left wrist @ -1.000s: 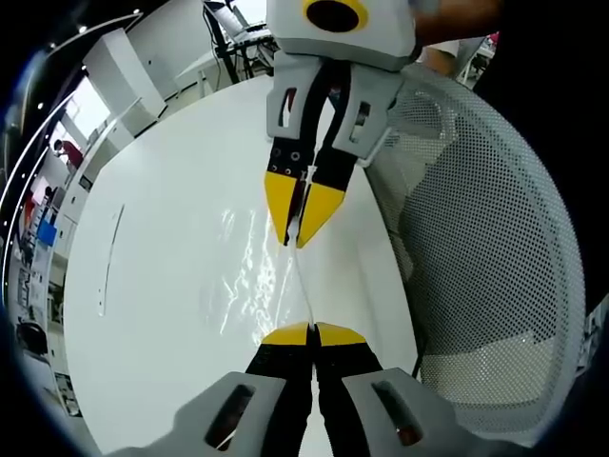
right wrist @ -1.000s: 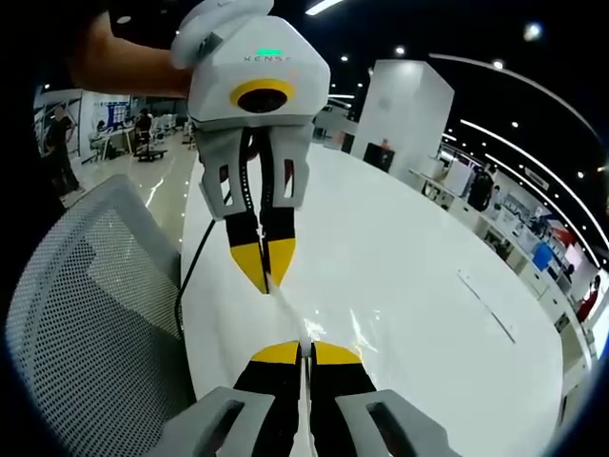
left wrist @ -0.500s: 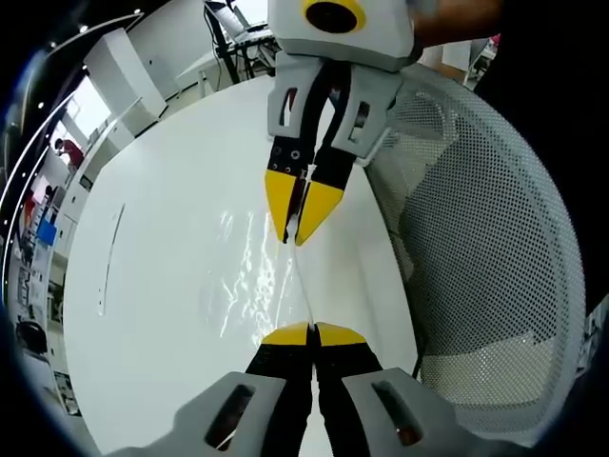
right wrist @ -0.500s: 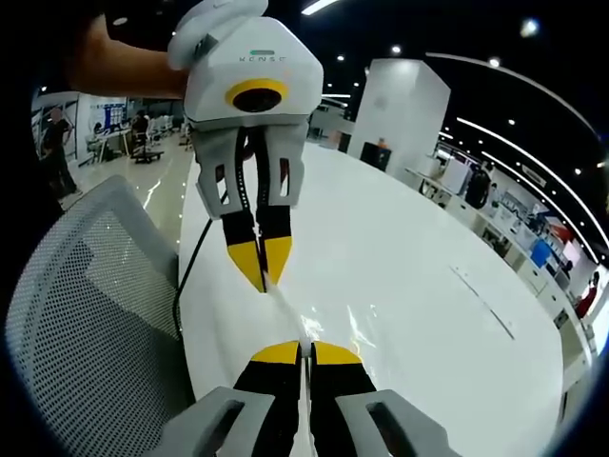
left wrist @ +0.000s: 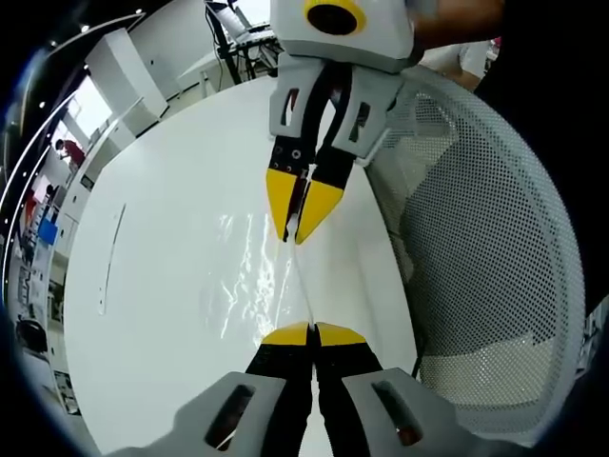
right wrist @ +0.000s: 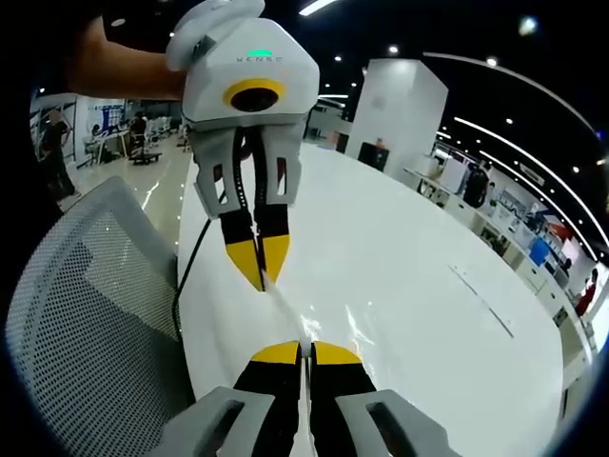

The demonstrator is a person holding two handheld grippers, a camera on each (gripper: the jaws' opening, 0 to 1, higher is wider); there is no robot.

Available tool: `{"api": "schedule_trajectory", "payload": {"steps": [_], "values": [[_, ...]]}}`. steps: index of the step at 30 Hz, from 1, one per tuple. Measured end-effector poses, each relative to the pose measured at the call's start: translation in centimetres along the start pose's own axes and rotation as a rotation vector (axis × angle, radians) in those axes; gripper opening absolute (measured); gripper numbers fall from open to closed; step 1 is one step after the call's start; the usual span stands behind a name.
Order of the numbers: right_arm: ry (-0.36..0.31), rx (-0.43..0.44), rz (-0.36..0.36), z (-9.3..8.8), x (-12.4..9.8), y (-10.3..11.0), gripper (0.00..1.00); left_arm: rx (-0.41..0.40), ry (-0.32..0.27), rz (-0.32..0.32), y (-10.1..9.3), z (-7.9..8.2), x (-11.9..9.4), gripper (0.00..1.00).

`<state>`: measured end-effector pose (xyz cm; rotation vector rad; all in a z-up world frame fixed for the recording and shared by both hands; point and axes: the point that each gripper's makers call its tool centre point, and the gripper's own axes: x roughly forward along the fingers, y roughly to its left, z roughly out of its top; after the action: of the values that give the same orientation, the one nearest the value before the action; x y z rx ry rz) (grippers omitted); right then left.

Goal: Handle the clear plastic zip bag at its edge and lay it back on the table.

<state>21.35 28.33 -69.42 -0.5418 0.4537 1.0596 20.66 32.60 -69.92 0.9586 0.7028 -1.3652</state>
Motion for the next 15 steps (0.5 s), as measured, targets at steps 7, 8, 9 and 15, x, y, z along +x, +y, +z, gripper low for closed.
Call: {"api": "schedule_trajectory", "payload": {"steps": [7,8,9,15], "values": [[0.002,0.002,-0.004,0.08,-0.23,0.15,0.0,0.002,-0.002,0.0,-0.04,0.02,-0.03,0.0],[0.001,0.003,-0.006,0.11,-0.28,0.17,0.0,0.001,-0.003,0.0,-0.06,0.04,-0.03,0.0],[0.001,0.005,-0.006,0.13,-0.32,0.22,0.0,0.001,-0.003,0.0,-0.07,0.04,-0.04,0.0],[0.003,0.006,-0.008,0.21,-0.44,0.3,0.0,0.002,-0.004,-0.001,-0.12,0.11,-0.08,0.0]]}}
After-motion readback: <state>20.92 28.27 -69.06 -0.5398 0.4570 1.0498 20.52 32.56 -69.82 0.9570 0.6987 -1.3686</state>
